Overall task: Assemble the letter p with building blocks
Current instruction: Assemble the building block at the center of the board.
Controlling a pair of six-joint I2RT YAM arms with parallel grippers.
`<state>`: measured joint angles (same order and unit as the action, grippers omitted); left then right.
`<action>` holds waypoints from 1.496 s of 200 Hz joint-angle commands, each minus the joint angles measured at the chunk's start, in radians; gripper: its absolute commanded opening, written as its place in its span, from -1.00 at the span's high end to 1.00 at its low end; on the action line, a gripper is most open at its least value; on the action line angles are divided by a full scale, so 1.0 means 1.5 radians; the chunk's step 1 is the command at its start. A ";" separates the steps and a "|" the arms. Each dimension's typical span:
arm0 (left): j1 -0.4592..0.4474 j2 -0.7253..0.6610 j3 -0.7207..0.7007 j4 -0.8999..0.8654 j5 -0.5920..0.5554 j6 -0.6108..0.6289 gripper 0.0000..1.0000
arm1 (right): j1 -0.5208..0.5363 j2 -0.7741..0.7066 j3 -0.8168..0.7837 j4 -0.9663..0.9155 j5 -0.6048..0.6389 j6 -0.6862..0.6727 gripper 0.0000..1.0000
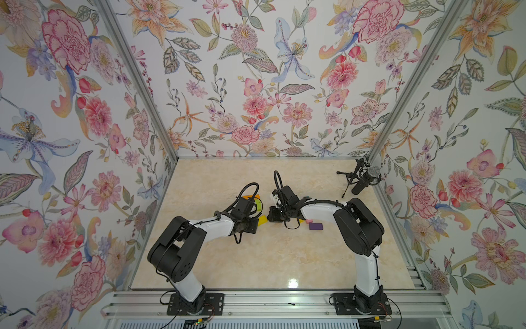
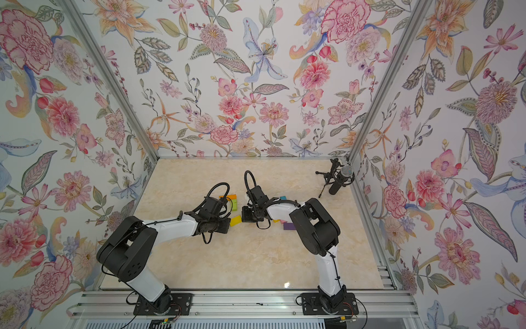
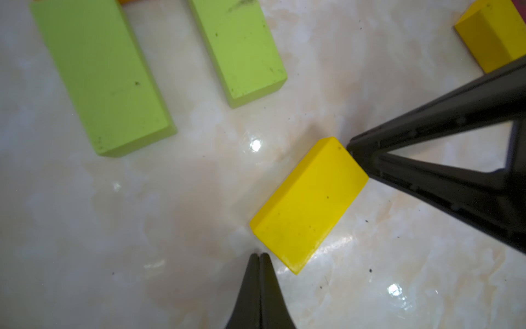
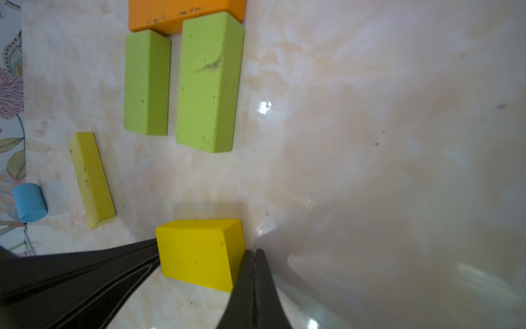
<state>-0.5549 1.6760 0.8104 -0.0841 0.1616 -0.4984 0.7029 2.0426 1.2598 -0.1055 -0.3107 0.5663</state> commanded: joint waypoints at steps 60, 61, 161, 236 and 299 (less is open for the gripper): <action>0.030 0.027 0.035 -0.023 -0.037 -0.001 1.00 | 0.009 0.017 -0.010 0.022 -0.018 0.026 1.00; 0.030 0.026 0.035 -0.023 -0.037 -0.001 1.00 | 0.010 0.018 -0.010 0.022 -0.019 0.027 1.00; 0.046 0.055 0.074 -0.029 -0.031 0.007 1.00 | -0.002 0.068 0.056 0.023 -0.051 0.038 1.00; 0.047 0.069 0.110 -0.053 -0.035 0.010 1.00 | -0.020 0.090 0.085 0.023 -0.076 0.039 1.00; 0.054 0.032 0.110 -0.083 -0.090 0.006 1.00 | -0.031 0.068 0.060 0.023 -0.062 0.035 1.00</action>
<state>-0.4824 1.7618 0.9524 -0.1677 0.0807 -0.4900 0.6651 2.1544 1.3800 -0.0582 -0.4129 0.6109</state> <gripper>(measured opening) 0.048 0.047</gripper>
